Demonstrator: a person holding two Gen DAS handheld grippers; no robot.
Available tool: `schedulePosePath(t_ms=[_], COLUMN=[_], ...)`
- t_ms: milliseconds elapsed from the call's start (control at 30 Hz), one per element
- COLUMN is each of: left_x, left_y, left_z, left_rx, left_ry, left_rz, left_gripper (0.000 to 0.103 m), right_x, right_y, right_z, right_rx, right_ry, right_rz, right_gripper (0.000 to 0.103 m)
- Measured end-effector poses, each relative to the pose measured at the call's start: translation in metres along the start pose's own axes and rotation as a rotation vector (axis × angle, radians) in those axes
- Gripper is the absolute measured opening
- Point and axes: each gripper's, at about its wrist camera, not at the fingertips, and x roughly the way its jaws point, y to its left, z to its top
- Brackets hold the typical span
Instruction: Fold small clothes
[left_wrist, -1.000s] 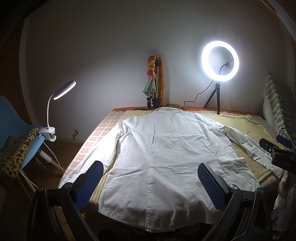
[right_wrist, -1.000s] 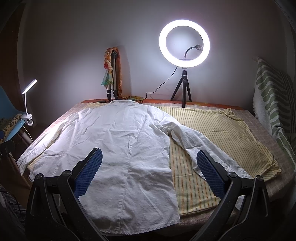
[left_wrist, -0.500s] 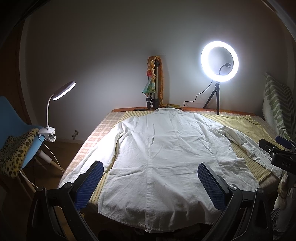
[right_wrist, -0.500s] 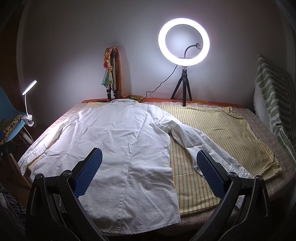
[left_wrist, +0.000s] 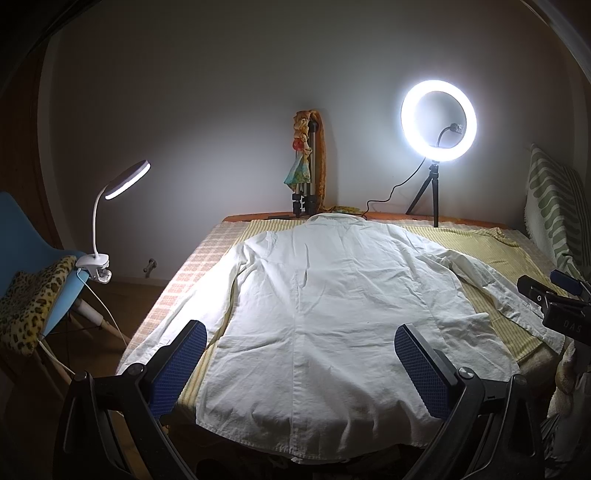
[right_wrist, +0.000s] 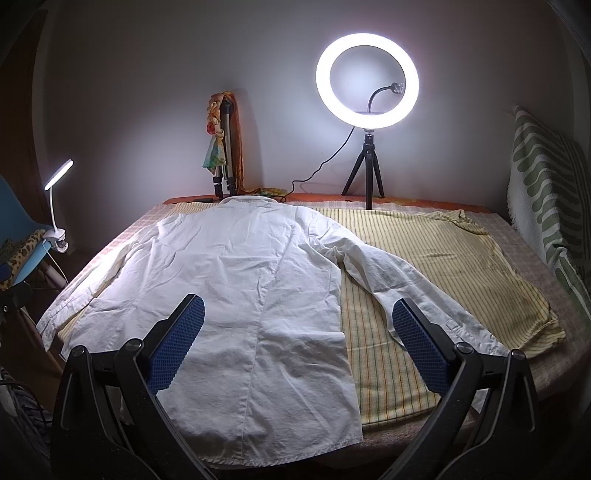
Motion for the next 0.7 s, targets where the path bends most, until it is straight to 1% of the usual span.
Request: schedulePosePath(t_ms=[700], left_x=[0.0055], left_y=[0.0031], left_z=[0.0014], left_rx=[0.006], left_ry=[0.009], left_rz=[0.003], left_gripper=[0.103], right_x=[0.0013], right_y=[0.0002], right_z=[-0.0009], right_rx=[0.016], right_ry=[0.008], right_rz=[0.013], right_gripper=[0.103])
